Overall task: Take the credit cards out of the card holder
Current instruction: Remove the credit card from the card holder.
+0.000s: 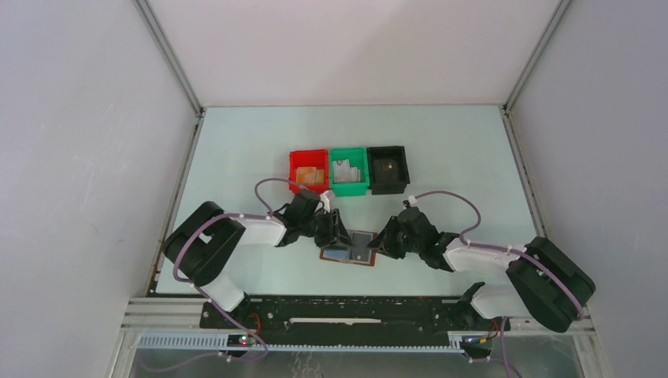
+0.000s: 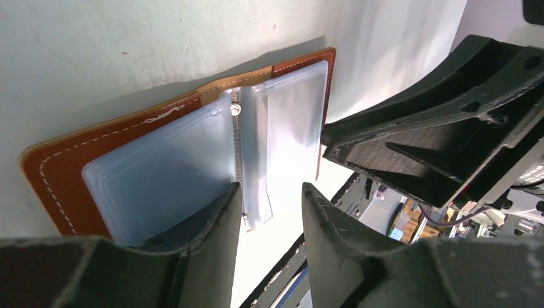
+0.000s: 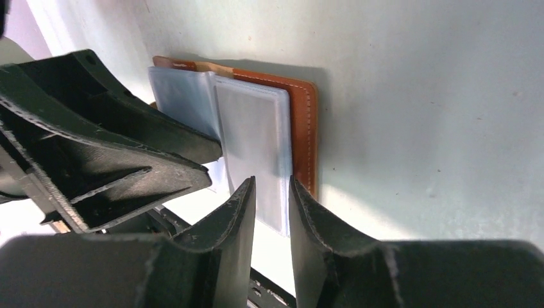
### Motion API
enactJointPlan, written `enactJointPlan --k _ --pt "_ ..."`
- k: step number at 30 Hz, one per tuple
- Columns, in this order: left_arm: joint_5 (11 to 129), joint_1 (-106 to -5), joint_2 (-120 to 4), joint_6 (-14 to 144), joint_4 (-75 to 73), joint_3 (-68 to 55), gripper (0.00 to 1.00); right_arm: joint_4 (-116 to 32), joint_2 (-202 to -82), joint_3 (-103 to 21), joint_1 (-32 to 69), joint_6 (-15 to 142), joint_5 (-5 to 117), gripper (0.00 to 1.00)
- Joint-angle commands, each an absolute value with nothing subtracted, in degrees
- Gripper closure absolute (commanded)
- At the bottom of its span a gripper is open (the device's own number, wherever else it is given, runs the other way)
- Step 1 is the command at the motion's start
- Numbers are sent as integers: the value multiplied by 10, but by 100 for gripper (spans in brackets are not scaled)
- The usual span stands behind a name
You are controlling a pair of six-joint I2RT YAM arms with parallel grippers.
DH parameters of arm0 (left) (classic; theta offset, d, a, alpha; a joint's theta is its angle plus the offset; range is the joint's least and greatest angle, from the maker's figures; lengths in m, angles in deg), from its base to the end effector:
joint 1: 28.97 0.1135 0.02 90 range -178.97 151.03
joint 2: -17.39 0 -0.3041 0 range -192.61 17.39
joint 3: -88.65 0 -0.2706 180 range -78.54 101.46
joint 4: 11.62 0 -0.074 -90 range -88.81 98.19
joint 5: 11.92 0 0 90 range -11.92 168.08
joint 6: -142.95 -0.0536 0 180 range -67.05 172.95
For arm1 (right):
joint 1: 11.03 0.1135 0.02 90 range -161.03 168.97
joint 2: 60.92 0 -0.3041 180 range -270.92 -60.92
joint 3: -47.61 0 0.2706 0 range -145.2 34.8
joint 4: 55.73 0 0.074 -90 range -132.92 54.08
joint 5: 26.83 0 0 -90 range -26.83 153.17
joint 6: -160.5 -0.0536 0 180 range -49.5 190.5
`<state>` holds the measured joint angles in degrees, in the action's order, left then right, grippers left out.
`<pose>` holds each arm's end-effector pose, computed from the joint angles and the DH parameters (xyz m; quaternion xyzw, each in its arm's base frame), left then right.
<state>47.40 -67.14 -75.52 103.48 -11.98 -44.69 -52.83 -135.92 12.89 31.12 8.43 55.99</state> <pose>0.2238 -0.2107 0.1355 0.0025 0.8993 -0.4285 0.0875 0.1738 0.1663 0.1453 0.1339 0.9064 0.3482 0.1982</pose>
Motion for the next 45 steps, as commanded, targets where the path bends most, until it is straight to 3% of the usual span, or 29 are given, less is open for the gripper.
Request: enactJointPlan --k 1,14,27,45 --pt "472 -671 -763 1016 -109 -446 55 -500 -1323 125 316 86 603 65" --pt "473 -670 -760 1013 -103 -443 55 -542 -1387 108 321 93 550 66" --pt "471 -670 -767 1017 -109 -441 55 -480 -1323 97 321 116 604 65" --pt "472 -670 -772 1017 -110 -443 56 -525 -1392 86 322 120 556 65"
